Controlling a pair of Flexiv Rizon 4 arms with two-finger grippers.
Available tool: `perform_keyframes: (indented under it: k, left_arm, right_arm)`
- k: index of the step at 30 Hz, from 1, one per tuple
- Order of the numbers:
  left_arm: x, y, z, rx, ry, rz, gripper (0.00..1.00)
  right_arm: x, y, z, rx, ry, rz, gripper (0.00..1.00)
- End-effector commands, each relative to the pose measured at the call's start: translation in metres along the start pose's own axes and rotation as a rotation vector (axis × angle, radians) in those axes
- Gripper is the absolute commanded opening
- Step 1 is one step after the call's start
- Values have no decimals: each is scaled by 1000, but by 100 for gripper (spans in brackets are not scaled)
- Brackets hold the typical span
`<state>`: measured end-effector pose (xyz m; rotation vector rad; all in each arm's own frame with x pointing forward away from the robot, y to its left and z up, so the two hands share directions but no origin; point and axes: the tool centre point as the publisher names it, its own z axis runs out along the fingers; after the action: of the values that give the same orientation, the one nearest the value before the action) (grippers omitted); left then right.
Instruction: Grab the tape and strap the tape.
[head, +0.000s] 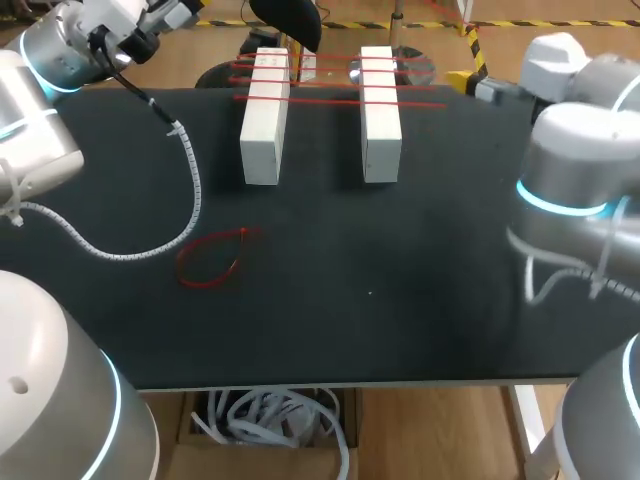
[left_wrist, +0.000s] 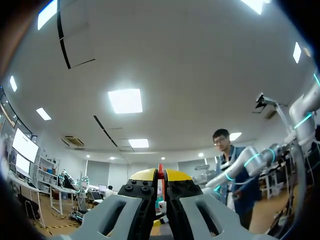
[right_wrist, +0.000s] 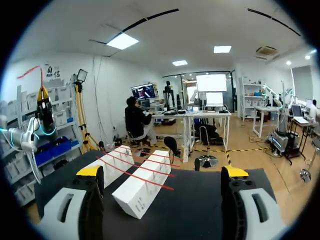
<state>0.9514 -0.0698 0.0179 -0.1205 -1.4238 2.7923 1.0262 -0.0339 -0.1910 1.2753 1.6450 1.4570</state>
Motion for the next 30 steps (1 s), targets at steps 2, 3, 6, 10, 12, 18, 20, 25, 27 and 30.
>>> perform_keyframes:
  k: [2, 3, 6, 10, 12, 18, 20, 25, 27, 30]
  left_arm:
    - [-1, 1, -1, 2, 3, 1, 0]
    - [-1, 1, -1, 2, 3, 1, 0]
    - [-1, 1, -1, 2, 3, 1, 0]
    - [-1, 1, -1, 2, 3, 1, 0]
    - [-1, 1, -1, 2, 3, 1, 0]
    - [-1, 1, -1, 2, 3, 1, 0]
    - [-1, 1, -1, 2, 3, 1, 0]
    - [-1, 1, -1, 2, 3, 1, 0]
    - [-1, 1, -1, 2, 3, 1, 0]
    - [-1, 1, -1, 2, 3, 1, 0]
  right_arm:
    - [26, -9, -13, -178, -188, 139, 100]
    - [30, -9, -14, -183, -204, 170, 100]
    - [41, -10, -15, -210, -254, 249, 100]
    - [54, -13, -16, -248, -350, 404, 100]
    - [60, -14, -15, -260, -402, 483, 100]
    - [84, -11, -17, -317, -480, 606, 100]
    - [89, -11, -19, -327, -498, 654, 100]
    - [94, -9, -24, -328, -476, 646, 100]
    - [94, -9, -24, -328, -476, 646, 100]
    - [94, -9, -24, -328, -476, 646, 100]
